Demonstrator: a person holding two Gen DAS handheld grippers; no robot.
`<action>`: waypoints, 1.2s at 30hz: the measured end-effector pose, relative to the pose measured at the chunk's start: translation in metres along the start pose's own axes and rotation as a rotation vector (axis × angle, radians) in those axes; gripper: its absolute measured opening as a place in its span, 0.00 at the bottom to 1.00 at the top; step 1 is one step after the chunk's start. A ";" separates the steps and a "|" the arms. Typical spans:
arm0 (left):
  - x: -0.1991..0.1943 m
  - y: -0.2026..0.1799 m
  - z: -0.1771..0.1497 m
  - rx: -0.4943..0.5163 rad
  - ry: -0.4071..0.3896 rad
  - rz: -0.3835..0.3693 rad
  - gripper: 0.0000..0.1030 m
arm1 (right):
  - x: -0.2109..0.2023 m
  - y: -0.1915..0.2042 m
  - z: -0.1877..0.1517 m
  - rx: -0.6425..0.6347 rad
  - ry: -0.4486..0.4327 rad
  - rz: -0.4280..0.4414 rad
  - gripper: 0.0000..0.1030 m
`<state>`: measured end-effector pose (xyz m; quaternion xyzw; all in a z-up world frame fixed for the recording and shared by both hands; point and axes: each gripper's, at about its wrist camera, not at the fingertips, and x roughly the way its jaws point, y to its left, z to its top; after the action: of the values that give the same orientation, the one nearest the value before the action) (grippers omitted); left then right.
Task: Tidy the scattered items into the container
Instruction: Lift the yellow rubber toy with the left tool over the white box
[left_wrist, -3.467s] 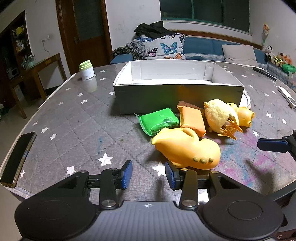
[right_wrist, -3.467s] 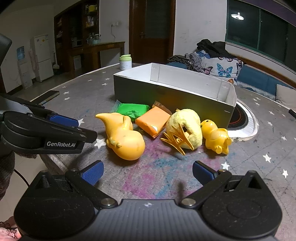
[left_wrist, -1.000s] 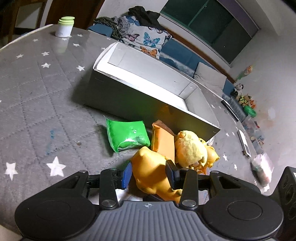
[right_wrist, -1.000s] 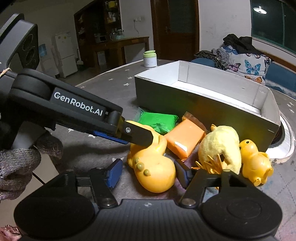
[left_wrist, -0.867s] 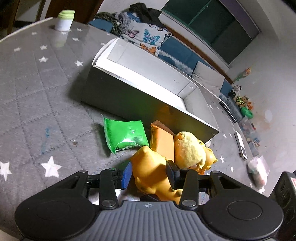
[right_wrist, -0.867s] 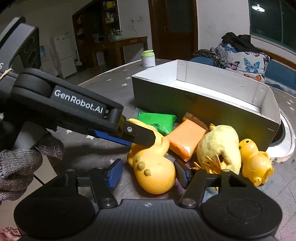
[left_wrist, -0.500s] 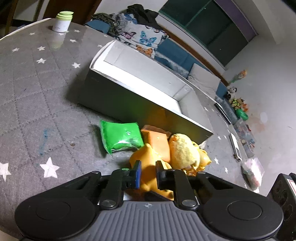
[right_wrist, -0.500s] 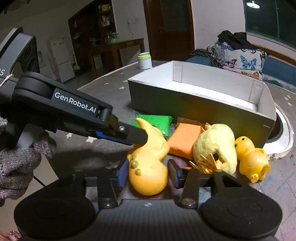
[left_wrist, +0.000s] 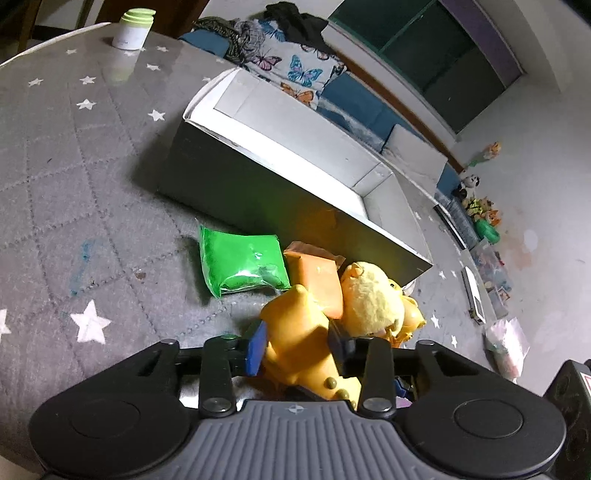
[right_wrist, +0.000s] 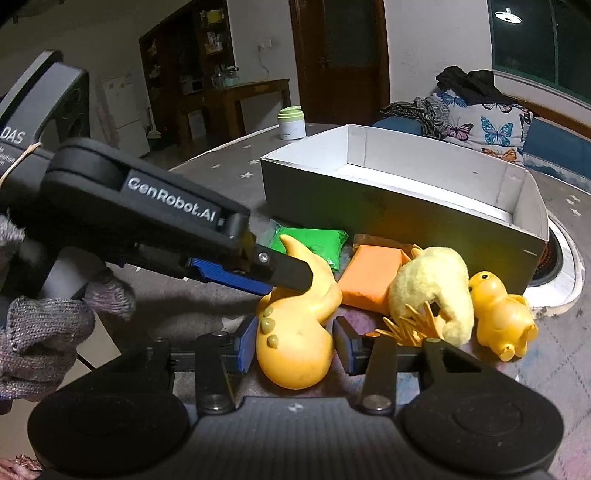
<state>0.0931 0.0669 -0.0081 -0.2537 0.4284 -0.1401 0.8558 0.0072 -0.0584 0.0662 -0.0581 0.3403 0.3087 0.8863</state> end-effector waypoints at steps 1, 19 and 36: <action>0.002 -0.001 0.002 -0.001 0.008 0.005 0.45 | 0.001 0.000 0.000 -0.003 0.000 0.000 0.43; -0.015 -0.044 0.020 0.077 -0.027 0.051 0.46 | -0.014 0.002 0.012 -0.019 -0.054 -0.026 0.41; 0.080 -0.106 0.123 0.193 -0.008 -0.030 0.44 | -0.003 -0.101 0.091 0.097 -0.165 -0.205 0.41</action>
<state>0.2372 -0.0191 0.0594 -0.1771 0.4057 -0.1927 0.8757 0.1161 -0.1127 0.1265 -0.0243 0.2733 0.2033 0.9399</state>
